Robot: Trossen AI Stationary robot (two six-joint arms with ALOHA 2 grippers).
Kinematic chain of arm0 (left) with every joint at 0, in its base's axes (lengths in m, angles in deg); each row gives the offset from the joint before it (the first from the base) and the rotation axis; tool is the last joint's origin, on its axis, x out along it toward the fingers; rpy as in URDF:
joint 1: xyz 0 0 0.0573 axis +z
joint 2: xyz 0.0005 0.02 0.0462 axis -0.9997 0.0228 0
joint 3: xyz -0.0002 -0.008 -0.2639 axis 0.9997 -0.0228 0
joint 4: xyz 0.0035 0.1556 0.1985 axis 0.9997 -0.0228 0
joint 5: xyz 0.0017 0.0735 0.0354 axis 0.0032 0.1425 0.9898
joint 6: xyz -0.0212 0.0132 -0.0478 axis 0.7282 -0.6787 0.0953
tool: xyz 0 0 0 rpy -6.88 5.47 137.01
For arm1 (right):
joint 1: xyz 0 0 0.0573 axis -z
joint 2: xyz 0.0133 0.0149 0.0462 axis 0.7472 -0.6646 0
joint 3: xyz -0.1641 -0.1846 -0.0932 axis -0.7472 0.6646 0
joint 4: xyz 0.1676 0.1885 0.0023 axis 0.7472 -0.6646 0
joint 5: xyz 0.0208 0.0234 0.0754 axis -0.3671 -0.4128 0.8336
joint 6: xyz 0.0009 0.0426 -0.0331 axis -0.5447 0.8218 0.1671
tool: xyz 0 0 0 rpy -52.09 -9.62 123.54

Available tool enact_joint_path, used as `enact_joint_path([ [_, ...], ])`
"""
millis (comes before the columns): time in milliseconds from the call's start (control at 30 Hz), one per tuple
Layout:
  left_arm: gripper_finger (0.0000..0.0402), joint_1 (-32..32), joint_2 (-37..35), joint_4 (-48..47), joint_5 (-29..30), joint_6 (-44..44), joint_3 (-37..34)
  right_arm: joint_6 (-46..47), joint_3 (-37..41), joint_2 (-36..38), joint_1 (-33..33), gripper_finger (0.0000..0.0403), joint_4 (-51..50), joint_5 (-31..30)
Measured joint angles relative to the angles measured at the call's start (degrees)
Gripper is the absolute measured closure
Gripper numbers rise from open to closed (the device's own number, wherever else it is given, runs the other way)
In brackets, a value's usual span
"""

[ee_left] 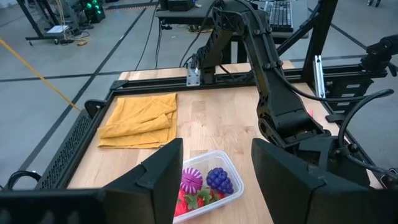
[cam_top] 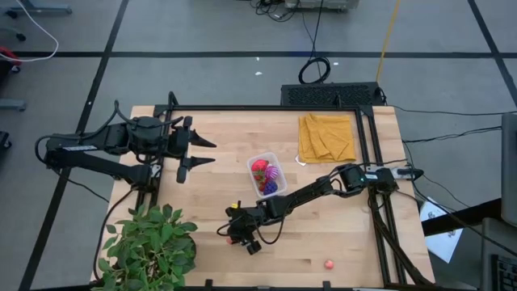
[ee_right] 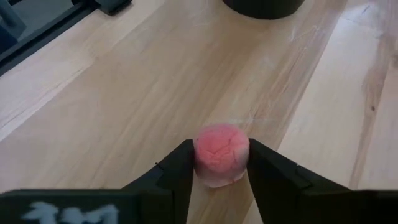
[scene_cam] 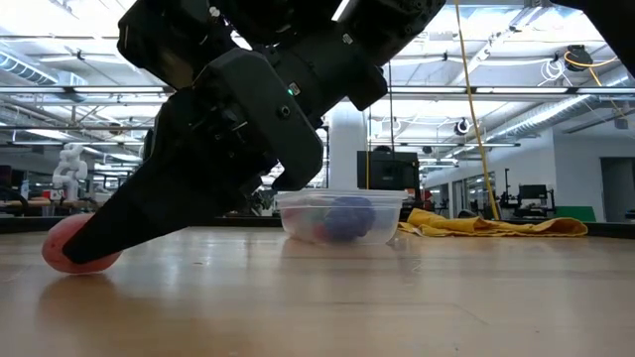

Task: Pick and placing Produce into tupperware
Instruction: Put the left pink peach into the transparent container

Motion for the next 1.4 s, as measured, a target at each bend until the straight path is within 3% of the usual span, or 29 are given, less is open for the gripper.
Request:
enact_joint_path([
  [367, 0.0206, 0.0, 0.0, 0.0, 0.0, 0.1, 0.0, -4.6, 0.0, 0.2, -0.2, 0.0285, -0.4, -4.7],
  [467, 0.0206, 0.0, 0.0, -0.1, 0.0, 0.1, 0.0, -4.7, -1.3, 1.1, -0.1, 0.0285, -4.6, -5.1],
  [700, 0.0206, 0.0, 0.0, -0.7, 0.0, 0.1, 0.0, -10.7, -8.6, 2.0, -0.1, 0.0279, -20.8, -15.7],
  [1000, 0.0206, 0.0, 0.0, -1.5, 0.0, 0.1, 0.0, -12.1, -9.8, 9.0, 1.7, 0.0278, -32.6, -30.9],
  [1133, 0.0206, -0.4, 0.0, -1.6, 0.0, 0.4, 0.0, -8.5, -9.7, 13.6, 3.7, 0.0278, -41.0, -34.6],
  [1300, 0.0206, -0.8, 0.0, -1.6, -0.1, 0.4, 0.0, 1.2, -9.6, 19.1, 7.0, 0.0278, -54.3, -34.3],
  [1400, 0.0206, -0.8, 0.0, -1.6, -0.1, 0.6, 0.0, 5.9, -6.9, 21.7, 9.0, 0.0277, -56.6, -32.3],
])
